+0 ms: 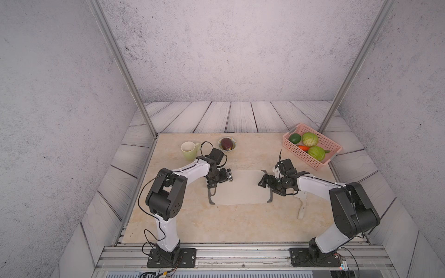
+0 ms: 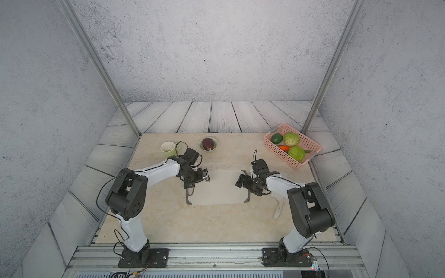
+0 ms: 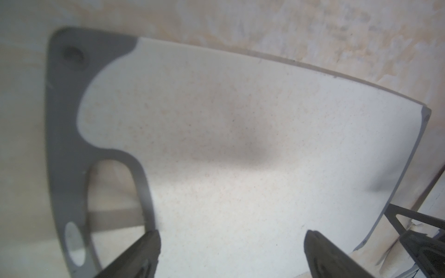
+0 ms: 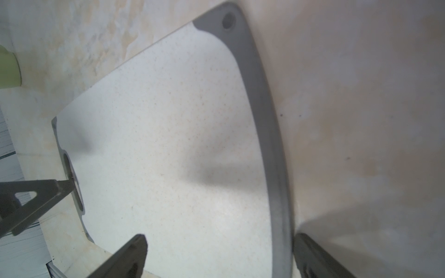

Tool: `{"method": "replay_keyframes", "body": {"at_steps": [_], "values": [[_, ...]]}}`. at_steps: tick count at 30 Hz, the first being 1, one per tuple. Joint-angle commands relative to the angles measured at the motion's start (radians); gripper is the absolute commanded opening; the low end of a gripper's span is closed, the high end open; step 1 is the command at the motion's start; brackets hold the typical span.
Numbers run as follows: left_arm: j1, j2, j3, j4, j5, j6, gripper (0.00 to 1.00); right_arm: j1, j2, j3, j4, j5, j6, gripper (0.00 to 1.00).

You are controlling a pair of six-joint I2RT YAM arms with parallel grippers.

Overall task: Align the knife with the edge of the cutting board
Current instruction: Move the work surface to the center of the board.

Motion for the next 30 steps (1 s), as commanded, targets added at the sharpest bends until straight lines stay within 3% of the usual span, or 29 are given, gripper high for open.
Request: {"method": "replay_keyframes", "body": {"at_steps": [1, 30], "values": [[-0.003, -0.005, 0.018, -0.016, -0.011, 0.012, 0.98, 0.005, -0.014, -0.043, -0.065, 0.016, 0.014, 0.99], [-0.003, 0.008, 0.042, -0.028, 0.009, 0.031, 0.98, 0.017, -0.07, -0.153, -0.005, -0.005, 0.049, 0.99]]}}
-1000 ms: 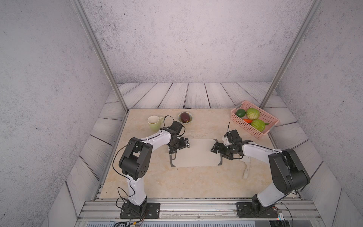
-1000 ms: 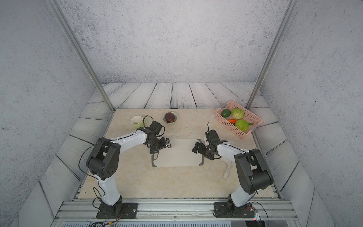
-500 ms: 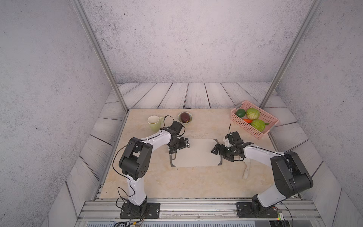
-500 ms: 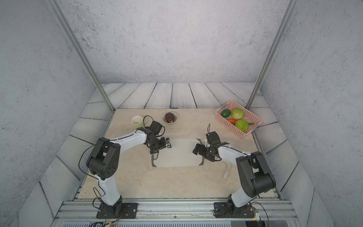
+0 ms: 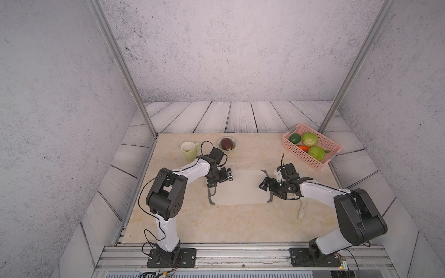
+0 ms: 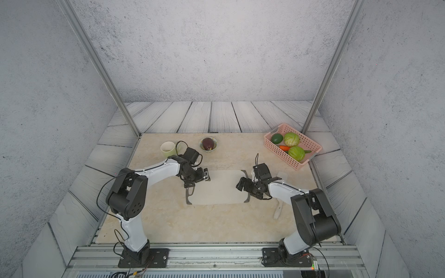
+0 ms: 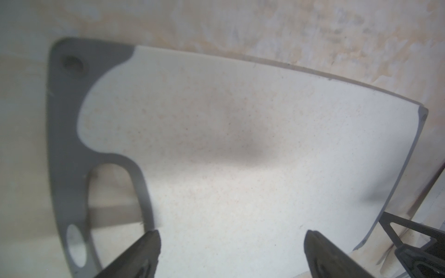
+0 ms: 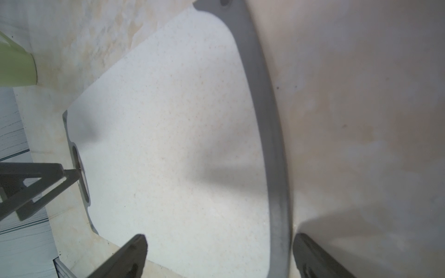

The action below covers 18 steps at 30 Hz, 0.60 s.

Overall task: Align the knife with the edge of the cutting board
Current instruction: Move the work surface to the center of the board.

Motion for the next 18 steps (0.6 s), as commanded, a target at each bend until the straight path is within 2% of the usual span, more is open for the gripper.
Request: {"method": "replay_keyframes", "body": {"at_steps": [1, 8, 18], "values": [[-0.003, -0.007, 0.025, -0.018, 0.015, 0.02, 0.98, 0.009, 0.011, -0.046, -0.086, 0.005, 0.014, 0.99], [0.044, -0.105, 0.01, -0.018, 0.013, 0.013, 0.98, 0.009, 0.007, -0.05, -0.104, 0.017, 0.001, 0.99], [0.17, -0.124, -0.011, -0.041, -0.02, -0.001, 0.98, 0.009, 0.001, -0.045, -0.126, 0.021, -0.008, 0.99]]}}
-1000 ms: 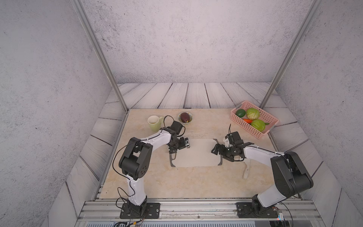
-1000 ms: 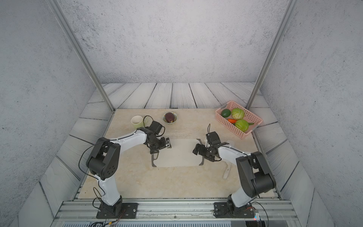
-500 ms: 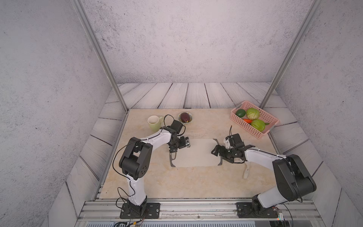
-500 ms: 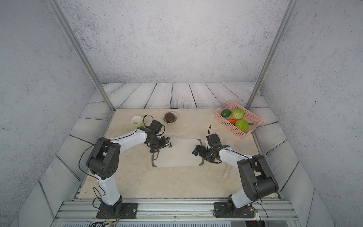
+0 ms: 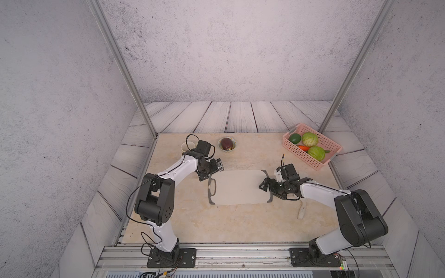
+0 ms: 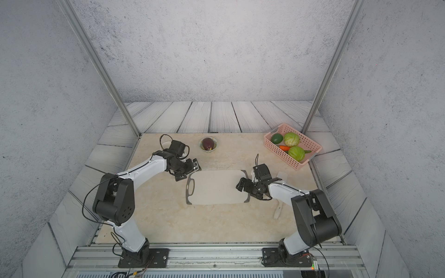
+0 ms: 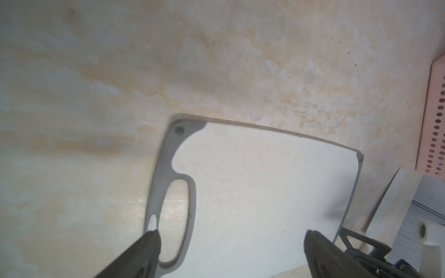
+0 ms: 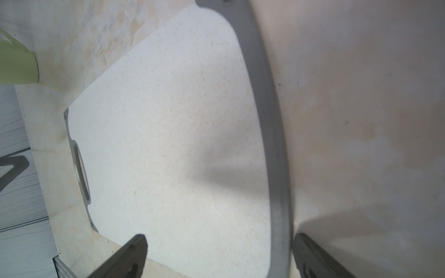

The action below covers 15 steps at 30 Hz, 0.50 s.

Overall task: Align the knife with the edge of the cutting board
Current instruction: Move the work surface to the center of the board.

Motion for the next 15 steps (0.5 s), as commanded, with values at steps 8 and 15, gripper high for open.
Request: {"method": "replay_keyframes", "body": {"at_steps": [8, 15], "values": [[0.025, 0.027, -0.002, -0.06, -0.041, 0.015, 0.98, 0.007, -0.013, -0.038, -0.138, 0.02, -0.005, 0.99], [0.026, 0.076, 0.008, -0.068, -0.042, 0.024, 0.98, 0.007, -0.031, -0.056, -0.135, 0.023, 0.003, 0.99]]}}
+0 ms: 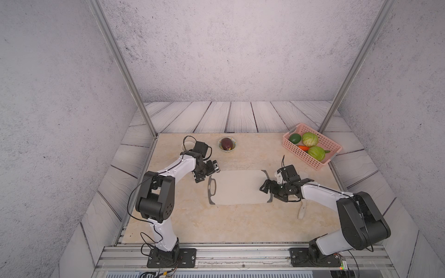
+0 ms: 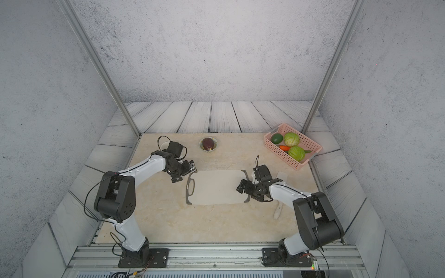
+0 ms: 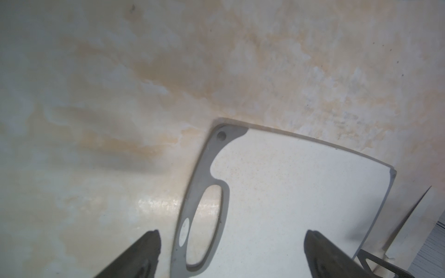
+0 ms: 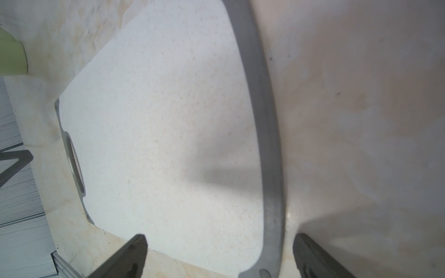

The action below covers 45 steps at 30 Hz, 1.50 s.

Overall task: Align the knife with the edge of the cutting board
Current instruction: Move the work surface to the center of the board.

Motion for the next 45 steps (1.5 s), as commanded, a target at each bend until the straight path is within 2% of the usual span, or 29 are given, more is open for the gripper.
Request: {"method": "replay_keyframes", "body": {"at_steps": [1, 8, 45], "values": [[0.001, 0.038, 0.009, -0.028, -0.007, 0.019, 0.98, 0.005, 0.0, -0.042, -0.088, 0.024, 0.004, 0.99], [-0.004, 0.074, 0.019, -0.031, 0.028, 0.026, 0.98, 0.008, -0.01, -0.062, -0.069, 0.013, 0.017, 0.99], [-0.06, 0.152, 0.058, -0.046, 0.036, 0.054, 0.98, 0.067, -0.023, -0.108, -0.042, 0.03, 0.048, 0.99]]}}
